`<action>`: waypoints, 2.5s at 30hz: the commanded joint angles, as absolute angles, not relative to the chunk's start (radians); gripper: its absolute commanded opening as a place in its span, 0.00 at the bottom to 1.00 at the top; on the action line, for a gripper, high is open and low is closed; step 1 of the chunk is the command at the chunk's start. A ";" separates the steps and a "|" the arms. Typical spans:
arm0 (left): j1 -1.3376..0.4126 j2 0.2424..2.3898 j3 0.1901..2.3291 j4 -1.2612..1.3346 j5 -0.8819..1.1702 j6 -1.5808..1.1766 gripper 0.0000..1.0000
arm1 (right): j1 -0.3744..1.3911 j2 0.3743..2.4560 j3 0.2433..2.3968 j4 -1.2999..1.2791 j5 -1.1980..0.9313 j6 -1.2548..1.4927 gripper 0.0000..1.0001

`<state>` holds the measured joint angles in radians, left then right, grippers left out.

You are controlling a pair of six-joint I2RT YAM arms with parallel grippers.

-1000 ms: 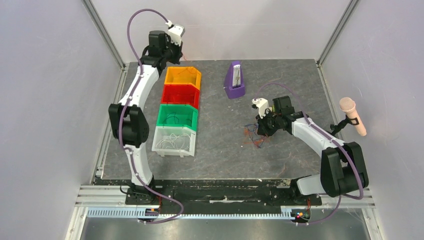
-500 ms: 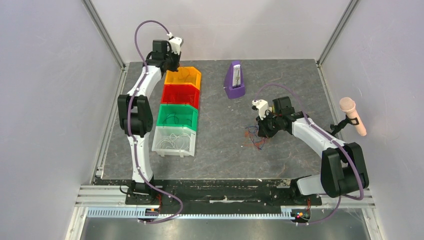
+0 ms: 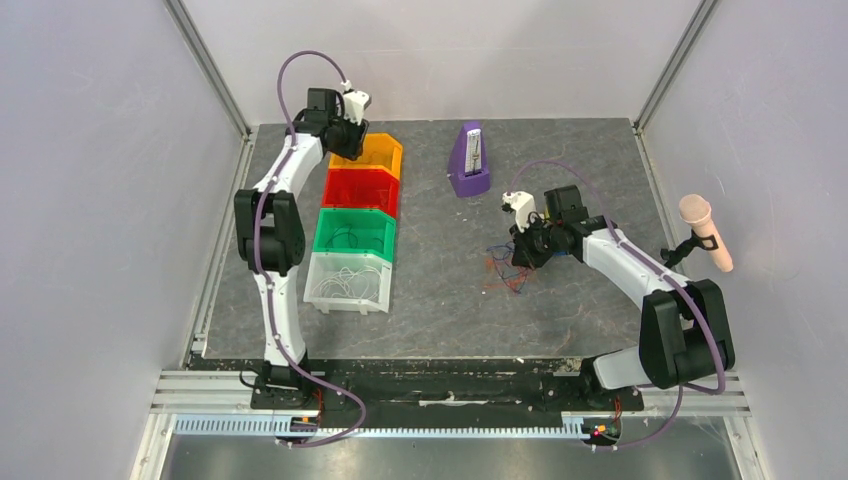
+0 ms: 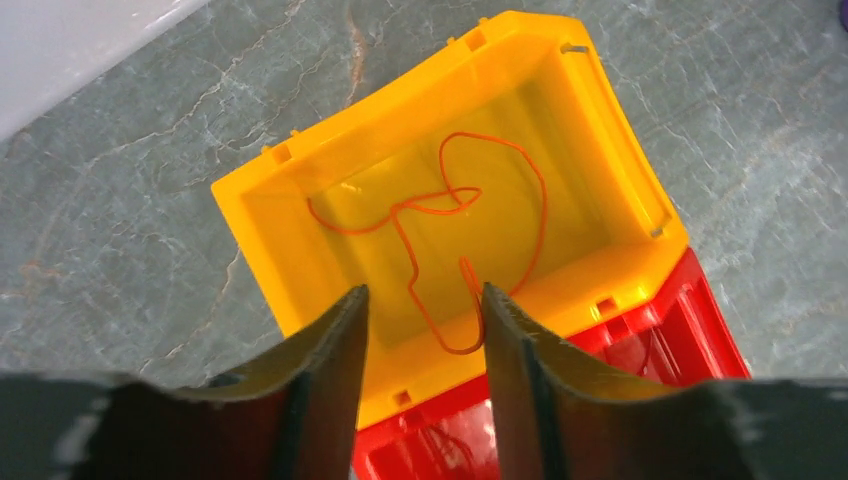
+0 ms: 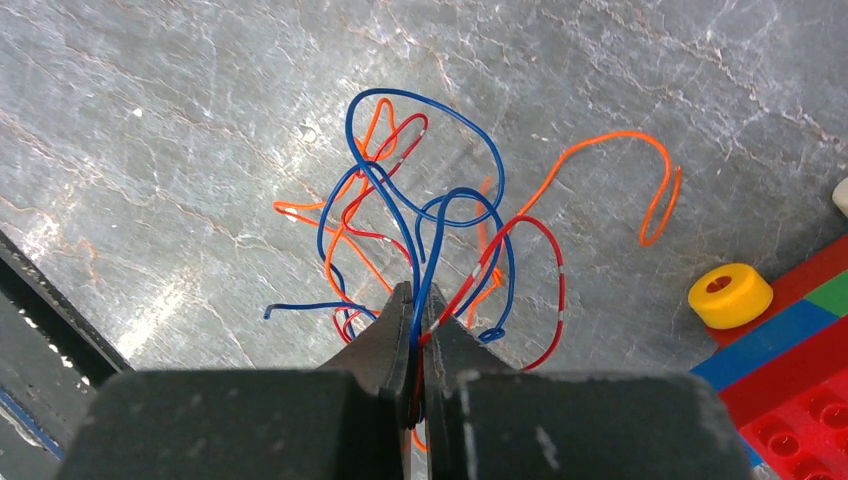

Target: Untangle the cables

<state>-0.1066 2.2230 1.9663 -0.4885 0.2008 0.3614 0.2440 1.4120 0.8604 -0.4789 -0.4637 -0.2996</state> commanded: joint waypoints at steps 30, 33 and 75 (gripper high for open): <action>-0.466 1.237 1.024 -0.146 0.804 -0.152 0.77 | 0.290 1.211 0.948 -0.014 -0.800 0.230 0.00; -0.504 1.264 1.016 -0.109 0.761 -0.171 0.77 | 0.313 1.196 0.935 -0.011 -0.791 0.228 0.00; -0.453 1.381 0.921 0.143 0.843 -0.333 0.73 | 0.274 1.144 0.902 -0.060 -0.787 0.244 0.00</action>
